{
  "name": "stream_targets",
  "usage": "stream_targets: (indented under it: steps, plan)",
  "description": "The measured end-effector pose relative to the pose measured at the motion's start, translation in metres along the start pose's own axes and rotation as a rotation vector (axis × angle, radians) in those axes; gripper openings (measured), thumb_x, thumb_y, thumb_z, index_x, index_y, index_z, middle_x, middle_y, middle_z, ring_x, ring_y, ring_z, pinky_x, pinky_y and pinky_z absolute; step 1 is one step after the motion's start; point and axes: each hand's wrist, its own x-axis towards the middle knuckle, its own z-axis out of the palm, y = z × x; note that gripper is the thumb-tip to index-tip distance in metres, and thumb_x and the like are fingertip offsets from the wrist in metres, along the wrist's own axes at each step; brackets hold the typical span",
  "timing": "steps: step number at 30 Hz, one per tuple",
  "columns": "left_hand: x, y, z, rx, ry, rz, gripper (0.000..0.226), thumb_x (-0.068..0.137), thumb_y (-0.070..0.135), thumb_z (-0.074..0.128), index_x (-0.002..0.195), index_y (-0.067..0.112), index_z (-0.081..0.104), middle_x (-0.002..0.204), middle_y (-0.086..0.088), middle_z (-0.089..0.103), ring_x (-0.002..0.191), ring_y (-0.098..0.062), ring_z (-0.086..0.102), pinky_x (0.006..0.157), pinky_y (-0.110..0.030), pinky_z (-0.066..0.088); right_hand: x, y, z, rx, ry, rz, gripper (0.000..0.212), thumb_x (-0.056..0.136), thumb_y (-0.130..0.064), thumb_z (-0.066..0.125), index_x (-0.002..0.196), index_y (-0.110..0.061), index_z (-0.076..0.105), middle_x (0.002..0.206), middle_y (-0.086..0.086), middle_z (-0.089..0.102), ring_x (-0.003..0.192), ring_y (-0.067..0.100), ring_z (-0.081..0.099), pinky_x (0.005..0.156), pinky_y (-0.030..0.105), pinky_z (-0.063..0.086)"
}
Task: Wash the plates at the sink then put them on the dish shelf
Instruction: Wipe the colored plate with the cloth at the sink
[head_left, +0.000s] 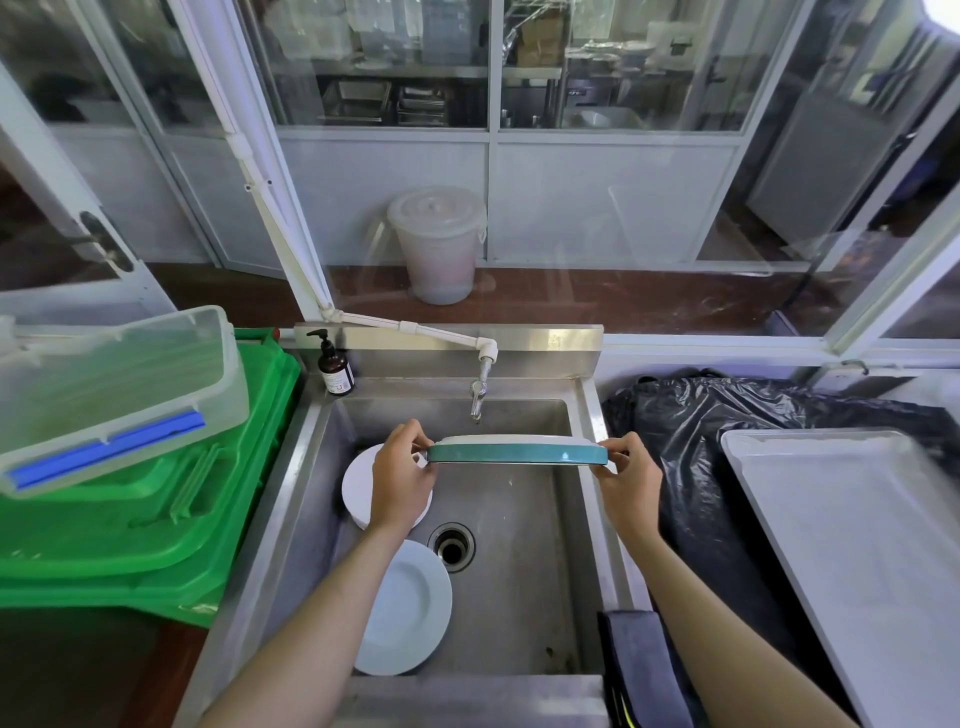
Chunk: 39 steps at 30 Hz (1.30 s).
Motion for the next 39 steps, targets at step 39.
stream_targets:
  steps: [39]
  plan:
    - [-0.092,-0.014,-0.02,-0.785,-0.209,-0.792,0.098,0.086,-0.027,0.044,0.143,0.053,0.049,0.11,0.003,0.074,0.082,-0.02,0.064,0.06,-0.033,0.058,0.008,0.045,0.066,-0.116,-0.547,0.26,0.024,0.104,-0.016,0.062,0.126,-0.013,0.071,0.117,-0.003,0.074,0.107,0.014,0.067,0.093,0.03,0.054]
